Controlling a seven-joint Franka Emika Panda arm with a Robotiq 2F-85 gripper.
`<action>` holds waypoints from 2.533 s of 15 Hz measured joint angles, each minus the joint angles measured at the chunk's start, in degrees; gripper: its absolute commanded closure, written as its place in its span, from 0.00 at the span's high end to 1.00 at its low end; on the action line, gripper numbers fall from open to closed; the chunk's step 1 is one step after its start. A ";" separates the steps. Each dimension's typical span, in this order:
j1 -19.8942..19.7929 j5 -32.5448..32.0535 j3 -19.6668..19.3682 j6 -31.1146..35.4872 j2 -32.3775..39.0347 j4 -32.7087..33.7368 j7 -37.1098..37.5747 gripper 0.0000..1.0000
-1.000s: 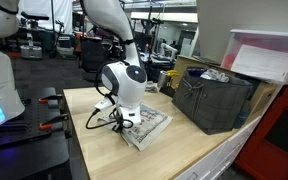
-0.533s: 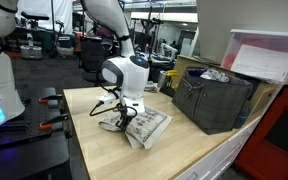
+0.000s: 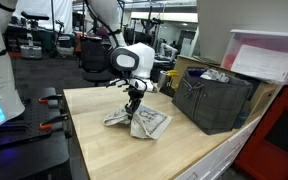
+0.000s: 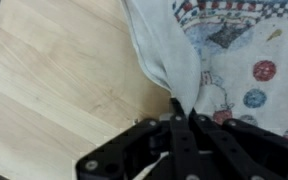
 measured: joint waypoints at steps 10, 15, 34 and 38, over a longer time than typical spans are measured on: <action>3.01 -8.91 1.58 -15.63 10.31 23.09 14.52 0.01; 6.97 -15.70 2.00 -21.32 14.62 30.31 20.79 0.01; 8.99 -21.47 3.67 -35.73 30.98 58.30 35.94 0.75; 8.62 -21.51 3.75 -35.85 31.53 58.30 35.82 0.99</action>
